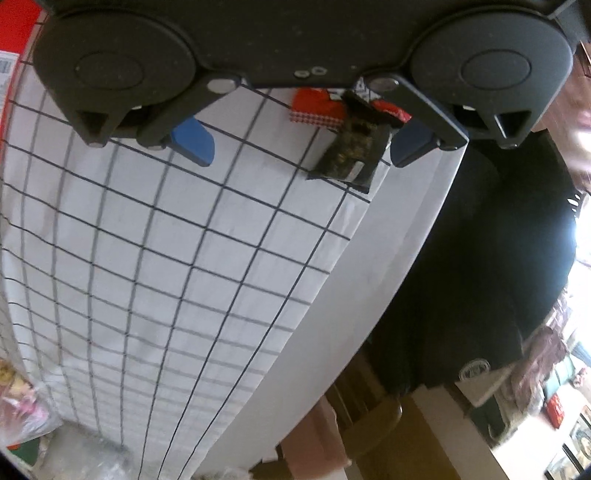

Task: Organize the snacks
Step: 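Grasp the red chip bag with the left tool while the right grasps the dark chocolate bar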

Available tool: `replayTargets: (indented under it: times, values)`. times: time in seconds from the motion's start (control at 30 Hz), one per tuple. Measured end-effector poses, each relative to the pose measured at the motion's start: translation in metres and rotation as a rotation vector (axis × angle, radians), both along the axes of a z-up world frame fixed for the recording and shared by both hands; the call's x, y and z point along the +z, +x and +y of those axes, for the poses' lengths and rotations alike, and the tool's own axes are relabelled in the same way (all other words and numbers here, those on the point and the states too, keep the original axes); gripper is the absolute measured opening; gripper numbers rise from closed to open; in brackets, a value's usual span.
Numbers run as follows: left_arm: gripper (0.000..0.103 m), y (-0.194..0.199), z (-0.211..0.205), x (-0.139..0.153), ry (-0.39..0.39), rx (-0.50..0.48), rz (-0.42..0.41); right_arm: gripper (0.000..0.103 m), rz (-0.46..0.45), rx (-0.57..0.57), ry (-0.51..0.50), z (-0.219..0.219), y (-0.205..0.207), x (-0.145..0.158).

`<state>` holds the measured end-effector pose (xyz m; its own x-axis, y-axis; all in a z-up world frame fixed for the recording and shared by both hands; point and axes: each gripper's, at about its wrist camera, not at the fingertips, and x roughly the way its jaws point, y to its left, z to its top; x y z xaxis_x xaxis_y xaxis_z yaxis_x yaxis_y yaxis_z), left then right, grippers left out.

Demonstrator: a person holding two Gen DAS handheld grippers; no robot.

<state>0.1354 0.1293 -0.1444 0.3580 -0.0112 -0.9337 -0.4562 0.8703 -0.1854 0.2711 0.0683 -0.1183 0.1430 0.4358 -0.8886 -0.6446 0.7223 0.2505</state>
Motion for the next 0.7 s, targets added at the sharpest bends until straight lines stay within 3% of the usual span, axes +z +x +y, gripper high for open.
replayTargets:
  times: [0.37, 0.47, 0.53, 0.7]
  values:
    - [0.076, -0.013, 0.020, 0.004, -0.034, 0.030, -0.023, 0.076, 0.079, 0.084, -0.061, 0.035, -0.006, -0.023]
    - [0.076, -0.015, 0.020, 0.003, -0.030, 0.034, -0.020, 0.063, 0.090, 0.099, -0.065, 0.041, -0.006, -0.026]
    - [0.076, -0.015, 0.020, 0.004, -0.028, 0.035, -0.018, 0.049, 0.101, 0.108, -0.055, 0.041, -0.005, -0.027]
    - [0.076, -0.011, 0.015, 0.005, -0.024, 0.012, -0.018, 0.035, 0.120, 0.114, -0.034, 0.035, 0.000, -0.025]
